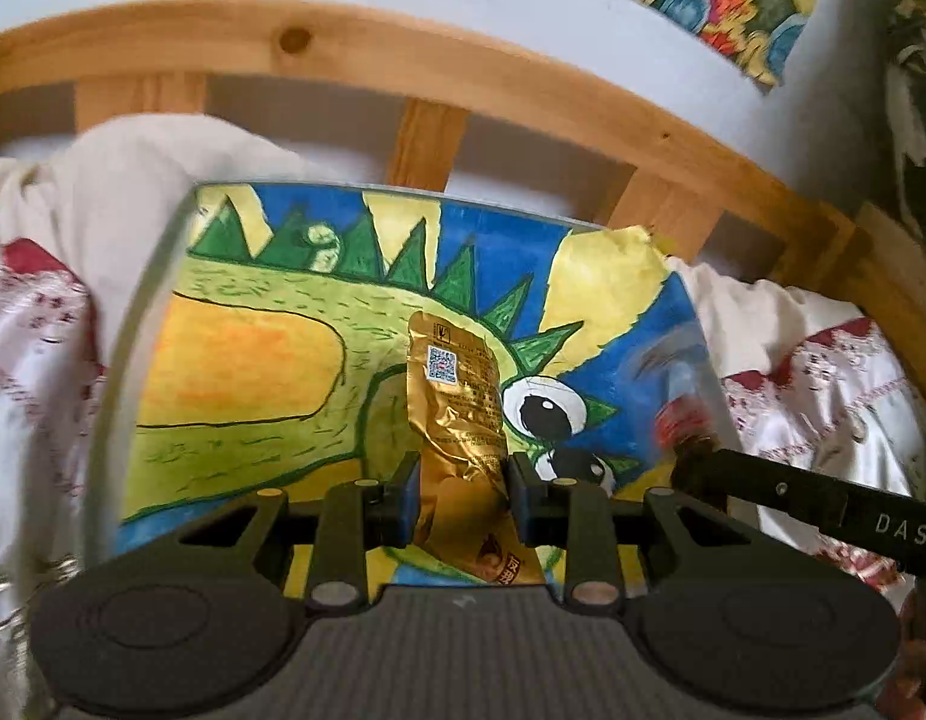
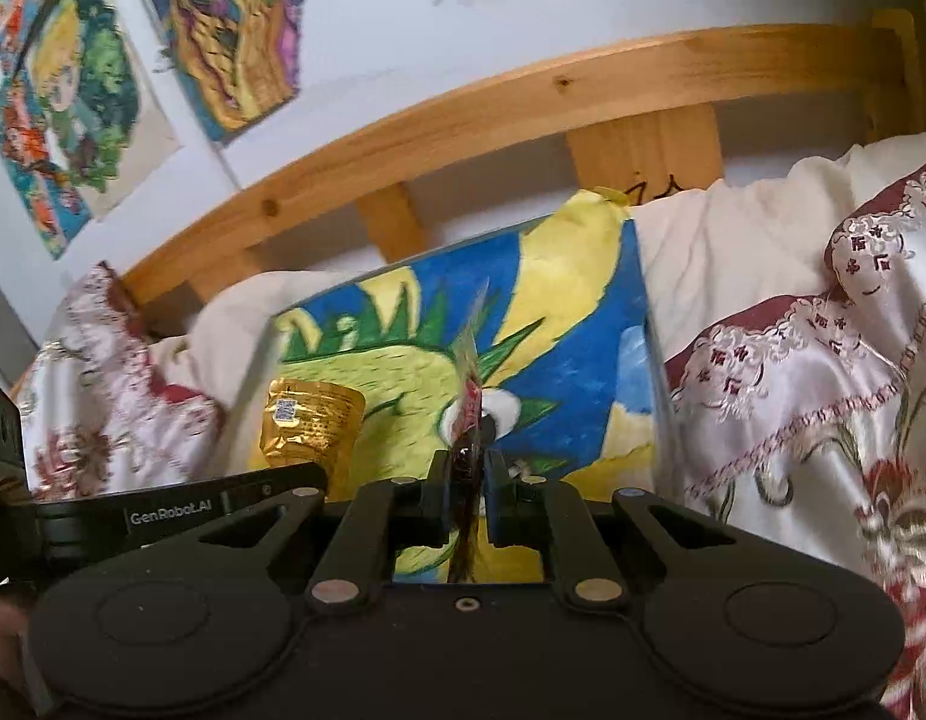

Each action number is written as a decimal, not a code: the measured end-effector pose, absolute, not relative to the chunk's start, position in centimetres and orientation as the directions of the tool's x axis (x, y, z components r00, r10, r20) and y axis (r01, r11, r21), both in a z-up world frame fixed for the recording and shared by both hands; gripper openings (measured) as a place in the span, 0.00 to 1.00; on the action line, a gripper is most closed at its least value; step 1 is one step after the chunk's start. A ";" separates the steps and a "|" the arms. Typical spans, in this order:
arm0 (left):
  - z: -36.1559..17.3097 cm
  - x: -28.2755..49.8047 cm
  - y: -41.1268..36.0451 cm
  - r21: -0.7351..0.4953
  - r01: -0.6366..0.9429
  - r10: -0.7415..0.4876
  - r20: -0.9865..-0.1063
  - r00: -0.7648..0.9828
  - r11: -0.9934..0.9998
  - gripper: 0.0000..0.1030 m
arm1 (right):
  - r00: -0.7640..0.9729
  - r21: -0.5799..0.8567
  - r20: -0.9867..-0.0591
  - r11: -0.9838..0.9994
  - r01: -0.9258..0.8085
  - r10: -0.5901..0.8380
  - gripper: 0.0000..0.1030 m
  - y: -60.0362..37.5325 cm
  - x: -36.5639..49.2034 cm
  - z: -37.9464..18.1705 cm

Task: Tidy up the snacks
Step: 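Lower the gold packet into the tray with the left tool while the right tool drops the candy, then withdraw both tools from the tray back toward the snack pile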

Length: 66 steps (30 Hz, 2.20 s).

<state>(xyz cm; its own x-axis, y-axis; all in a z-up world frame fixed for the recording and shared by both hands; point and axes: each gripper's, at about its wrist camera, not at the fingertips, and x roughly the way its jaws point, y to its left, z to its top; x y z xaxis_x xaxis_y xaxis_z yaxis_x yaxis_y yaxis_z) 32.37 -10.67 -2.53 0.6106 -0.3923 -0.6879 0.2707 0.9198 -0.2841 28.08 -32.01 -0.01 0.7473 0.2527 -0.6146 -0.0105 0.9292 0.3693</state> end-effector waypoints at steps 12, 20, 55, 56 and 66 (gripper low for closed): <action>-5.0 33.7 -12.2 -0.261 0.265 -0.369 -0.734 0.570 0.928 0.33 | 0.731 0.287 -0.660 0.957 0.032 0.174 0.23 -32.1 30.3 -2.8; -3.4 32.4 -11.4 -0.251 0.257 -0.358 -0.710 0.607 0.933 0.58 | 0.768 0.183 -0.631 0.983 0.012 0.108 0.57 -31.2 28.4 -1.5; 4.3 14.8 -3.3 -0.103 0.173 -0.201 -0.507 0.838 0.979 1.00 | 0.930 0.132 -0.347 0.988 -0.080 0.121 0.99 -26.6 12.9 5.8; 4.3 14.2 -3.0 -0.099 0.176 -0.202 -0.505 0.839 0.979 1.00 | 0.933 0.132 -0.336 0.987 -0.086 0.126 0.99 -26.5 12.5 5.9; 4.3 9.6 -0.9 -0.064 0.164 -0.175 -0.470 0.865 0.984 1.00 | 0.971 0.031 -0.227 0.997 -0.077 0.082 0.99 -24.1 7.8 6.1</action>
